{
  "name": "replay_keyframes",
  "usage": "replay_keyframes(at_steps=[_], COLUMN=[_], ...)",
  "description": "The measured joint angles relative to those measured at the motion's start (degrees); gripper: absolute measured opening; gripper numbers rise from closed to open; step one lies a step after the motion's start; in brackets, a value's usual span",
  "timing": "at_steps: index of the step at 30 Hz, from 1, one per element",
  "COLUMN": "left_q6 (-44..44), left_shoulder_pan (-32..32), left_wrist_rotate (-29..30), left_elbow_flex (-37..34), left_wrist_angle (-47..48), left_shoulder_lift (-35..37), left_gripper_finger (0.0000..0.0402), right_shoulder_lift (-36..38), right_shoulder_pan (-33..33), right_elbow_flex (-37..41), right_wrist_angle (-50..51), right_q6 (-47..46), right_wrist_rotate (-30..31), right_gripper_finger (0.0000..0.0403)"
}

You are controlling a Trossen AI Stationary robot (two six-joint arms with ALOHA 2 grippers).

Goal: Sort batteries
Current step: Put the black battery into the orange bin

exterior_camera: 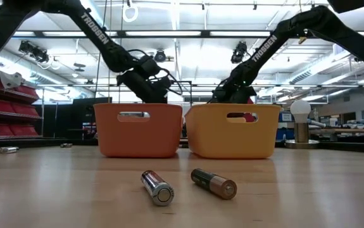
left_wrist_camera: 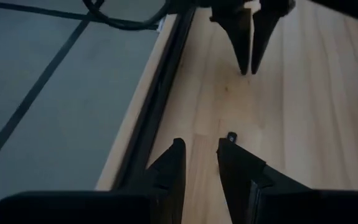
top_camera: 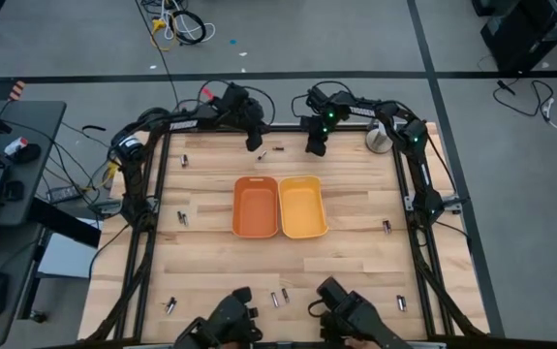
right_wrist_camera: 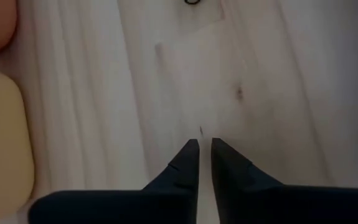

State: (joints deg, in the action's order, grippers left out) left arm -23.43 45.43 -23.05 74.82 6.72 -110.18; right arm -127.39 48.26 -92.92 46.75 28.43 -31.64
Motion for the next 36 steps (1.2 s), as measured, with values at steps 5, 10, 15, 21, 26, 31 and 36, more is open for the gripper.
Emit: replay_keyframes(at_steps=[5, 10, 15, 21, 26, 31, 36], left_q6=[-3.2, -6.8, -8.2, -12.6, -14.1, -13.7, -13.6], left_shoulder_pan=[-0.4, -1.0, -2.3, -4.6, -5.6, -5.5, -5.4], left_wrist_rotate=[1.0, 1.0, 0.1, -1.6, 2.1, 3.8, 3.8], left_elbow_flex=[2.6, 6.9, 13.4, 16.9, 17.3, 17.4, 17.8], left_wrist_angle=[3.4, 10.4, 17.0, 18.6, 19.0, 19.4, 19.4], left_shoulder_lift=[-1.5, -6.0, -11.5, -14.9, -16.6, -17.6, -18.2], left_gripper_finger=[0.0095, 0.011, 0.0117, 0.0117, 0.0117, 0.0117, 0.0102], right_shoulder_lift=[0.0, 0.1, 1.5, 2.7, 2.8, 2.8, 2.8], right_shoulder_pan=[-0.1, 0.2, 0.3, 0.4, 0.8, 1.0, 1.0], right_elbow_flex=[0.0, 0.0, 0.0, 0.0, 0.0, 0.0, 0.0], right_wrist_angle=[1.1, 1.1, 0.9, 1.1, 1.2, 1.1, 1.0], right_q6=[-1.6, -2.1, -2.1, -1.8, -1.6, -1.5, -1.5], right_wrist_rotate=[-0.2, -1.6, -3.9, -4.1, -4.1, -4.1, -4.1], right_gripper_finger=[0.0022, 0.0015, 0.001, 0.0008, 0.0007, 0.0005, 0.0004])
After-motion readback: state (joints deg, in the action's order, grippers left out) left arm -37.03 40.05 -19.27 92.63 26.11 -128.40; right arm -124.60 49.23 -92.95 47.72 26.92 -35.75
